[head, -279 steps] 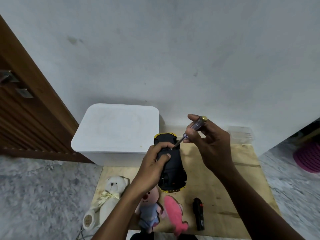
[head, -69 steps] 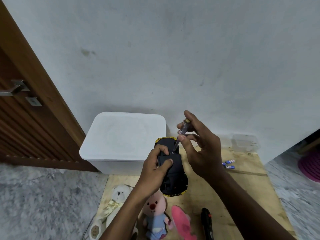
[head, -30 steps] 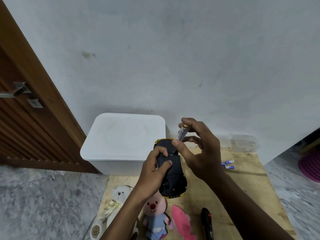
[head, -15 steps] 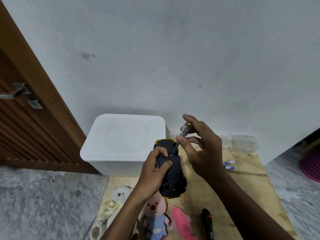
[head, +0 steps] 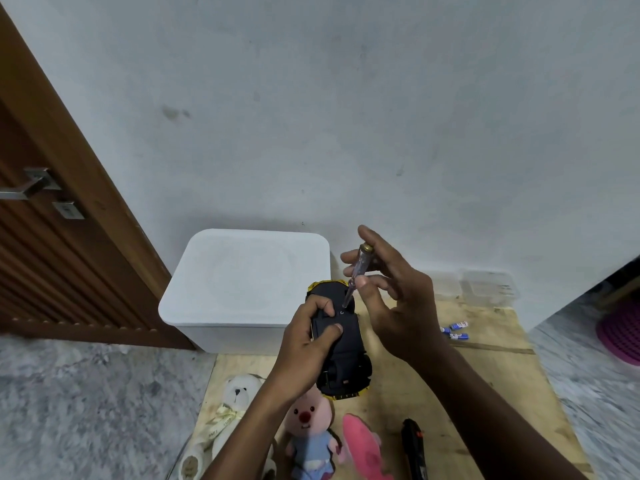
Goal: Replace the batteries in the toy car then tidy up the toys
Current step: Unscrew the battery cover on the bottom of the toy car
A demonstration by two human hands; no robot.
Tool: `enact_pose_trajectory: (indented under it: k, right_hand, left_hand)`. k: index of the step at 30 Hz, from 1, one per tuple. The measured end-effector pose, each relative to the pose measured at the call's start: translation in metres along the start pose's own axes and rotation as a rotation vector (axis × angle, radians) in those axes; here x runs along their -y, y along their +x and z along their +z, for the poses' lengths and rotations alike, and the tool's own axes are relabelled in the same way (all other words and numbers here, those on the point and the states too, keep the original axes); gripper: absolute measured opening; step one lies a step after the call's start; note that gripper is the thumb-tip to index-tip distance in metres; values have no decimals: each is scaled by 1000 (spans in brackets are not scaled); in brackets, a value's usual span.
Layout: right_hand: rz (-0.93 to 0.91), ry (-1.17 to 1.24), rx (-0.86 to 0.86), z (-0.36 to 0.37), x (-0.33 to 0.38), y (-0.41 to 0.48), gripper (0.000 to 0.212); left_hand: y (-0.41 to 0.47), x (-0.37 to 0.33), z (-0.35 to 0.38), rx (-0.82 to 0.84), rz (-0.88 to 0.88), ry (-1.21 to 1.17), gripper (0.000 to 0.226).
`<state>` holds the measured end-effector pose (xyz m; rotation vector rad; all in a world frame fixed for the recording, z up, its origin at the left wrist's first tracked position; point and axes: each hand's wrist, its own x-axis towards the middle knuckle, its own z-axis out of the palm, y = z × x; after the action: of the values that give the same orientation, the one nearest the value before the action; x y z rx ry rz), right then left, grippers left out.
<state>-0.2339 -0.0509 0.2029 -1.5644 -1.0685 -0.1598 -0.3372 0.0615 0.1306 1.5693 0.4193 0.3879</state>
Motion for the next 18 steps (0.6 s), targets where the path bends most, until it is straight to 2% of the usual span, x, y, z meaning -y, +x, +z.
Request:
enact_pose_trajectory:
  k: [5, 10, 15, 18]
  right_hand:
    - [-33, -14, -54, -1, 0, 4, 56]
    - [-9, -25, -30, -1, 0, 5, 67]
    - [-24, 21, -15, -2, 1, 4, 50]
    - [-49, -37, -38, -1, 0, 5, 53]
  left_hand:
    - [2, -3, 0, -7, 5, -1, 13]
    - [1, -4, -1, 2, -2, -9, 12]
    - [0, -4, -2, -3, 6, -10, 12]
    - [0, -4, -2, -1, 7, -14, 12]
